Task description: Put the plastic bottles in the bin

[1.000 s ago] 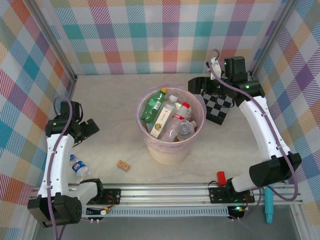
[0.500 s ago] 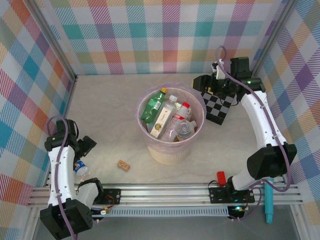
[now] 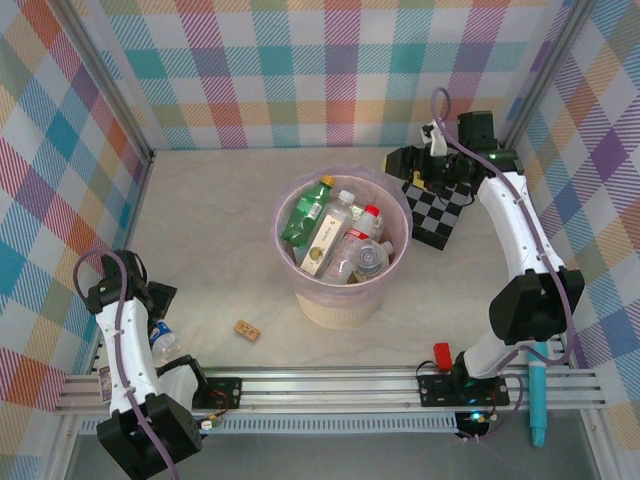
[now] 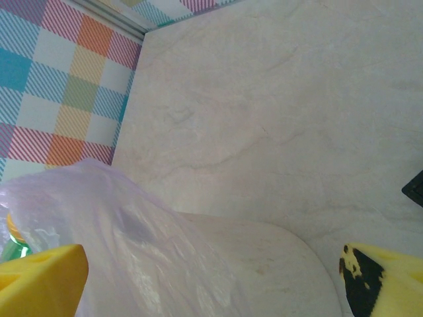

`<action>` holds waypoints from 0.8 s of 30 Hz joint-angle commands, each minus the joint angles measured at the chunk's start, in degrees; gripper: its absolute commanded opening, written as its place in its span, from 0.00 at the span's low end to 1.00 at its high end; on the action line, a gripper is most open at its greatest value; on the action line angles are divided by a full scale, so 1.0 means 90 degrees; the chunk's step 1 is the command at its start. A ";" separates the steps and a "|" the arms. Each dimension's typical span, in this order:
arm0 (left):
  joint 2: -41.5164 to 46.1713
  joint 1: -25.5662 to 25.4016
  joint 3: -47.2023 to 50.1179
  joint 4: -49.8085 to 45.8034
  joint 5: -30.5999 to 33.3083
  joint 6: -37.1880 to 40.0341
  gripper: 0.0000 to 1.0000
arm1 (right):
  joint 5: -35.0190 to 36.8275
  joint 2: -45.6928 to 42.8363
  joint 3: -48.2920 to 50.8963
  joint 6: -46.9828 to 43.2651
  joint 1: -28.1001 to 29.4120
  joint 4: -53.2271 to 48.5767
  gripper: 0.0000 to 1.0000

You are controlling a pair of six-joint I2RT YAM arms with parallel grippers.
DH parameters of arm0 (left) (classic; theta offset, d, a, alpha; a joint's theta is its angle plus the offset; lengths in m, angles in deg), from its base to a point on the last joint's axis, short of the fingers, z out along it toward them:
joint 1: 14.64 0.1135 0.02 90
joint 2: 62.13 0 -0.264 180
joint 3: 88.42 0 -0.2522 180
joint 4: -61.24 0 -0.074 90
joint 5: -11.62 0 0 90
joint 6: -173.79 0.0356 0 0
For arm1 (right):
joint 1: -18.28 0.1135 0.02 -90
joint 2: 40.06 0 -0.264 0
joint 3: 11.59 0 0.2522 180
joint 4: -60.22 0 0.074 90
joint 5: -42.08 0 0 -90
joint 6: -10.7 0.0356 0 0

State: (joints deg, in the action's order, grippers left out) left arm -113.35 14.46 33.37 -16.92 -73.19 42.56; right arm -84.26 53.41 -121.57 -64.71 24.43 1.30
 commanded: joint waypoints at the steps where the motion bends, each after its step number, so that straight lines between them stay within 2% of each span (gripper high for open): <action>1: -0.0148 0.0438 0.0173 0.0432 0.0005 -0.0292 1.00 | -0.0288 0.0216 -0.0296 0.0027 -0.0018 -0.0128 0.97; 4: -0.0423 0.0983 0.0163 0.0641 0.0009 0.0006 1.00 | -0.0439 0.0417 -0.0423 0.0088 -0.0015 -0.0132 0.97; 7: -0.0735 0.1490 0.0272 0.1038 -0.0435 0.0102 1.00 | -0.0440 0.0511 -0.0468 0.0098 -0.0014 -0.0109 0.97; 14: -0.1406 0.1476 0.0778 0.1811 -0.0906 0.0214 1.00 | -0.0304 0.0504 -0.0437 0.0038 -0.0019 -0.0065 0.97; 19: -0.1946 0.1425 0.0983 0.2167 -0.0855 0.0337 1.00 | -0.0234 0.0397 -0.0298 0.0056 -0.0029 0.0013 0.97; 22: -0.2106 0.1307 0.1081 0.2418 -0.0863 0.0240 0.92 | -0.0152 0.0279 -0.0213 0.0117 -0.0028 0.0041 0.97; 24: -0.2218 0.1180 0.1045 0.2506 -0.0808 0.0190 0.82 | -0.0106 0.0193 -0.0207 0.0158 -0.0031 0.0011 0.97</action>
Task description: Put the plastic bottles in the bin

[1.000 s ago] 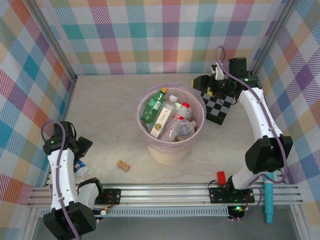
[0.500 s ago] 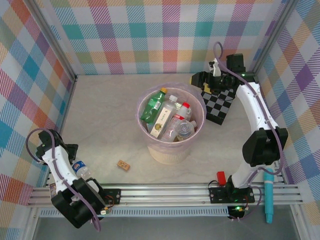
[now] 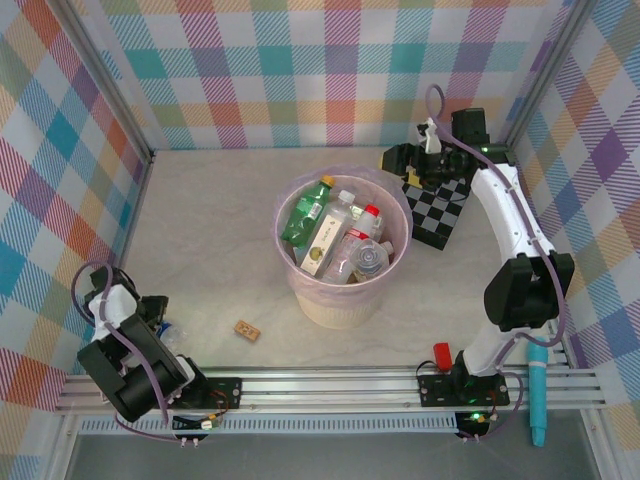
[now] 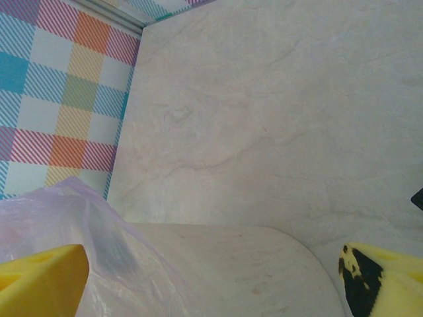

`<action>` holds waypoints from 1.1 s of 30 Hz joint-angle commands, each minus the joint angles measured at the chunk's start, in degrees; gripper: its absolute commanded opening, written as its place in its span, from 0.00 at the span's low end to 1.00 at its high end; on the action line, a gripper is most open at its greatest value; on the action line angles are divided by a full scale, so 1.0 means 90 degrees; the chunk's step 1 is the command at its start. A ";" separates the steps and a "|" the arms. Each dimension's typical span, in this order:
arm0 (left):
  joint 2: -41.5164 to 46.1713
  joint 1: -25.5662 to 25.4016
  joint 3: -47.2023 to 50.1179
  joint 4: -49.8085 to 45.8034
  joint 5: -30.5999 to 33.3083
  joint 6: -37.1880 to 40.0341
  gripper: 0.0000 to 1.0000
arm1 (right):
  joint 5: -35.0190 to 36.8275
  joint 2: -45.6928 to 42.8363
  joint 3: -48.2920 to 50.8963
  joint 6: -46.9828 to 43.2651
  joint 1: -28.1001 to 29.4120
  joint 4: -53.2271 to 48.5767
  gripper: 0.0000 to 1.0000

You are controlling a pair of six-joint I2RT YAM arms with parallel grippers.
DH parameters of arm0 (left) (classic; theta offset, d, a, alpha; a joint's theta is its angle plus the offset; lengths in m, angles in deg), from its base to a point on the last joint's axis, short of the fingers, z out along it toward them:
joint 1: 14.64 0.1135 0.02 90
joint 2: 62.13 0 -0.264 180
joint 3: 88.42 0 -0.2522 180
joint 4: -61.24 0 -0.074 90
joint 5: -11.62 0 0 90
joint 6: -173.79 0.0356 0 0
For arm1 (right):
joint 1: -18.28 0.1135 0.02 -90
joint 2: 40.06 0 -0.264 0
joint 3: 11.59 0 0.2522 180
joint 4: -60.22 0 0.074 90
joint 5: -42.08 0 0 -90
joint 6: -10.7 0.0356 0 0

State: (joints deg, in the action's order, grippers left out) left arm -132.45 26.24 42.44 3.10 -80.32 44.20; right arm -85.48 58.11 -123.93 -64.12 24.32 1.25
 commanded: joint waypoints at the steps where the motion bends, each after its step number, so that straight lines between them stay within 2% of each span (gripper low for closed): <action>1: -0.0135 -0.0196 0.0009 0.0297 0.0006 0.0002 0.79 | 0.0078 -0.0390 0.0064 0.0105 -0.0017 0.0005 0.97; 4: -0.0233 -0.0427 -0.0079 0.0337 0.0119 -0.0034 0.66 | 0.0257 -0.0591 0.0123 0.0117 -0.0018 -0.0061 0.97; 9: -0.0189 -0.0815 -0.0282 0.0494 0.0064 -0.0090 0.54 | 0.0538 -0.0892 0.0202 0.0003 -0.0037 -0.0331 0.97; 13: -0.0015 -0.1327 -0.0714 0.0405 -0.0037 -0.0045 0.48 | 0.0642 -0.1075 0.0309 0.0001 -0.0067 -0.0456 0.97; 22: 0.0460 -0.2664 -0.2613 -0.0237 -0.0134 0.0112 0.37 | 0.0601 -0.1664 0.0867 0.0334 -0.0076 -0.0233 0.97; 28: 0.0656 -0.3740 -0.4244 -0.0452 -0.0578 0.0020 0.31 | 0.0537 -0.1905 0.1061 0.0597 -0.0085 -0.0051 0.96; 32: 0.0598 -0.4729 -0.5207 0.0082 -0.1002 -0.0205 0.30 | 0.0480 -0.2060 0.1167 0.0778 -0.0086 0.0129 0.96; 33: 0.0530 -0.5121 -0.5450 0.0338 -0.0984 -0.0211 0.30 | 0.0487 -0.2061 0.1157 0.0796 -0.0088 0.0123 0.96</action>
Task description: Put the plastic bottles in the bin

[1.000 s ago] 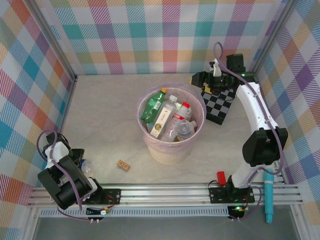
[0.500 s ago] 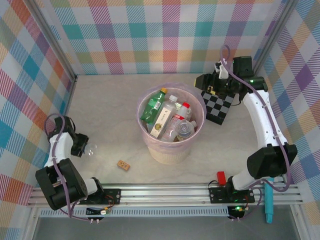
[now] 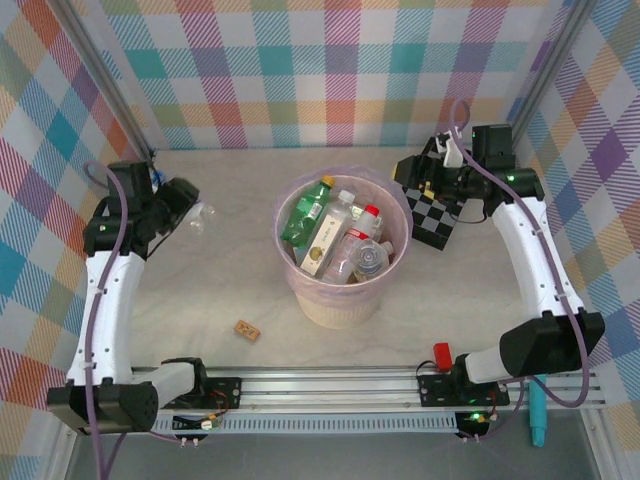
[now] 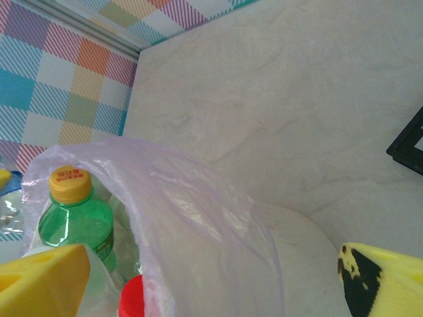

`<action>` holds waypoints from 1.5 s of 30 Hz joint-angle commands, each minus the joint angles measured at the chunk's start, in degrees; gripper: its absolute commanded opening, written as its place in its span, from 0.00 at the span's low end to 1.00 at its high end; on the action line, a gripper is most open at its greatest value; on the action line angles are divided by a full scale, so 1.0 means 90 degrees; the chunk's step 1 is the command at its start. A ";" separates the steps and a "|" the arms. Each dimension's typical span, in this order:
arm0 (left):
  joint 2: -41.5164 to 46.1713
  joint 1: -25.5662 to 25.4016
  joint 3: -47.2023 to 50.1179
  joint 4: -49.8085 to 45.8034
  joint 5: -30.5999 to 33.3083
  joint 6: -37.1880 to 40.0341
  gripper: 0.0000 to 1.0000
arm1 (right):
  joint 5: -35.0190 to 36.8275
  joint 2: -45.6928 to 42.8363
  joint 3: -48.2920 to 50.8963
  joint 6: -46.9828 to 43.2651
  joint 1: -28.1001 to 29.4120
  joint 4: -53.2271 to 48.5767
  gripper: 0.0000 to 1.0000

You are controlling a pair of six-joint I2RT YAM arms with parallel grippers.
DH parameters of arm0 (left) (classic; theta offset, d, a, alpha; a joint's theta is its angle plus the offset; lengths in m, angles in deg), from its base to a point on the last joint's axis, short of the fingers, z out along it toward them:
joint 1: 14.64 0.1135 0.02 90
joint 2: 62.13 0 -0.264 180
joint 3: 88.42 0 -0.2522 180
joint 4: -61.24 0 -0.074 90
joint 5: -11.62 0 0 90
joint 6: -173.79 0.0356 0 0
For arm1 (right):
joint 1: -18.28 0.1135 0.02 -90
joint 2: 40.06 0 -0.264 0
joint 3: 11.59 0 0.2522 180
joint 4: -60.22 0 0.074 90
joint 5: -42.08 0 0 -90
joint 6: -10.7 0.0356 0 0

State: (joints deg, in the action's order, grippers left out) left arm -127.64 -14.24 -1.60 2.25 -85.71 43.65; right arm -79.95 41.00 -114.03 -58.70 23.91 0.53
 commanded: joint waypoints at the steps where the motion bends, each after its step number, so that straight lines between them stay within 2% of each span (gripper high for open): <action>1: -0.0082 -0.1008 -0.0770 0.0614 -0.0303 -0.0144 0.30 | -0.0111 -0.0168 0.0059 0.0201 -0.0039 0.0192 0.96; 6: -0.0936 -0.3006 -0.1791 0.1829 -0.0063 -0.0006 0.29 | -0.0201 -0.0207 0.0025 0.0273 -0.0039 0.0258 0.96; 9: -0.1658 -0.3839 -0.2494 0.2196 0.0103 0.0268 0.28 | -0.0185 -0.0227 -0.0009 0.0323 -0.0039 0.0249 0.96; 14: -0.2866 -0.4729 -0.3628 0.2241 0.0060 0.0531 0.28 | -0.0192 -0.0246 -0.0065 0.0286 -0.0039 0.0210 0.95; 17: -0.3517 -0.5142 -0.4319 0.1802 0.0053 0.0820 0.28 | -0.0156 -0.0198 -0.0204 0.0197 -0.0046 0.0120 0.95; 19: -0.3876 -0.5392 -0.4832 0.1258 0.0292 0.1124 0.28 | -0.0133 -0.0169 -0.0293 0.0188 -0.0068 0.0081 0.94; 25: -0.4388 -0.5851 -0.5412 0.0182 0.0532 0.1286 0.35 | -0.0161 -0.0122 -0.0428 0.0092 -0.0186 0.0038 0.94; 28: -0.4362 -0.5966 -0.5362 -0.0185 0.0667 0.1346 0.42 | -0.0162 -0.0088 -0.0499 -0.0027 -0.0186 0.0024 0.94; 32: -0.4208 -0.6017 -0.5120 -0.0176 0.0616 0.1433 0.63 | -0.0298 0.0024 -0.0660 -0.0062 -0.0187 0.0040 0.94; 39: -0.4004 -0.6011 -0.5062 0.0089 0.0668 0.1649 0.79 | -0.0403 0.0209 -0.1152 -0.0318 -0.0071 -0.0175 0.94; 45: -0.3503 -0.5834 -0.5034 0.0021 0.1190 0.1795 0.79 | -0.0372 0.0217 -0.1442 -0.0549 0.0145 -0.0697 0.89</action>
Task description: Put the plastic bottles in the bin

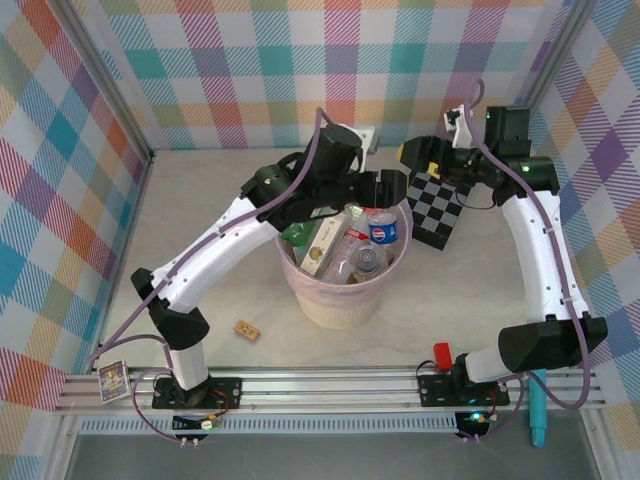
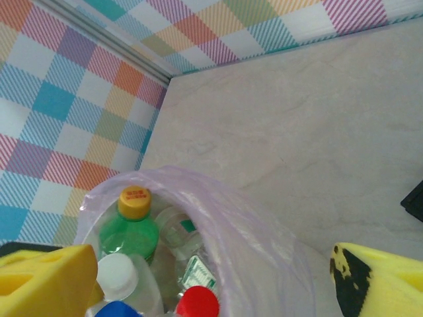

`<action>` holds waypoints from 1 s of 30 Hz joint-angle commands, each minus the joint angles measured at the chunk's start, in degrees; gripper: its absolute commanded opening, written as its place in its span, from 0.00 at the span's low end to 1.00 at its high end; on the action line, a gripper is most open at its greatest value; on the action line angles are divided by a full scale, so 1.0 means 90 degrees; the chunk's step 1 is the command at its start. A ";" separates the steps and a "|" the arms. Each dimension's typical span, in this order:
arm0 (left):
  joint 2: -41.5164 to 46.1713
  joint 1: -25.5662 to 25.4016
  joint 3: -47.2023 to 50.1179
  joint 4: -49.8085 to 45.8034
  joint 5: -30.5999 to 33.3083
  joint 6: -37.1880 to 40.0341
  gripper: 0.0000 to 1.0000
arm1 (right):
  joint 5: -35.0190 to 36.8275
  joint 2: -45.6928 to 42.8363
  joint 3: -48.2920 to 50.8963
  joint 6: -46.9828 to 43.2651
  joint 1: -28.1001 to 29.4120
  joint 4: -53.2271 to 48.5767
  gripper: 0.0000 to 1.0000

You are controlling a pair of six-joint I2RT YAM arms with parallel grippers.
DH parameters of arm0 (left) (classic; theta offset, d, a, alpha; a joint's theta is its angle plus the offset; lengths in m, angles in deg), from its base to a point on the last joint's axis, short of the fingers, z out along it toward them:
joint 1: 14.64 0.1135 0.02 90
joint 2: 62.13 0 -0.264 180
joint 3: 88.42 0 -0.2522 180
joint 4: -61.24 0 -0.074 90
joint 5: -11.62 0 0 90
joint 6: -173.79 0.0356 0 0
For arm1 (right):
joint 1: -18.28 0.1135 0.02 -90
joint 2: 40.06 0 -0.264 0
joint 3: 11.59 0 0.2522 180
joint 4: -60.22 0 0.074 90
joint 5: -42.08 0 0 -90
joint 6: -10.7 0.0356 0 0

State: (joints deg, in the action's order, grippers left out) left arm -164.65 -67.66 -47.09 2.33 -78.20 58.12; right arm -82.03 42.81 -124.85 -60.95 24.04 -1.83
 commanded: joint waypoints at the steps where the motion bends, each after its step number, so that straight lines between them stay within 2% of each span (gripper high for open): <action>1: 0.0728 0.0207 0.0071 -0.0075 0.0411 0.0160 0.79 | -0.0124 -0.0003 -0.0274 -0.0363 0.0180 -0.0559 0.87; 5: 0.1400 0.0997 0.0741 -0.0447 0.0440 -0.0272 0.76 | -0.0112 -0.0130 -0.0322 -0.0532 0.0659 -0.0917 0.76; 9: 0.2217 0.1700 0.2017 -0.0471 0.0536 -0.0580 0.73 | 0.0217 -0.0136 -0.0293 -0.0568 0.1335 -0.1103 0.68; 12: 0.2694 0.2067 0.2939 -0.0443 0.0537 -0.0797 0.70 | 0.0525 -0.0093 -0.0145 -0.0560 0.1604 -0.1091 0.61; 20: 0.3022 0.2200 0.4207 -0.0225 0.0313 -0.1166 0.68 | 0.0758 0.0101 0.0450 -0.0503 0.1996 -0.0898 0.46; 27: 0.2886 0.2199 0.4432 -0.0014 0.0236 -0.1242 0.66 | 0.1234 0.0297 0.0617 -0.0592 0.2182 -0.0830 0.39; 30: 0.2836 0.2201 0.4372 -0.0015 0.0240 -0.1207 0.66 | 0.1348 0.0407 0.0610 -0.0660 0.2272 -0.0868 0.38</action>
State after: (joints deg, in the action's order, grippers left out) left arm -138.64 -48.18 -7.44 0.19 -75.33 47.54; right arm -72.26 44.32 -121.01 -65.24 43.23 -4.76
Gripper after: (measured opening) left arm 0.661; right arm 0.386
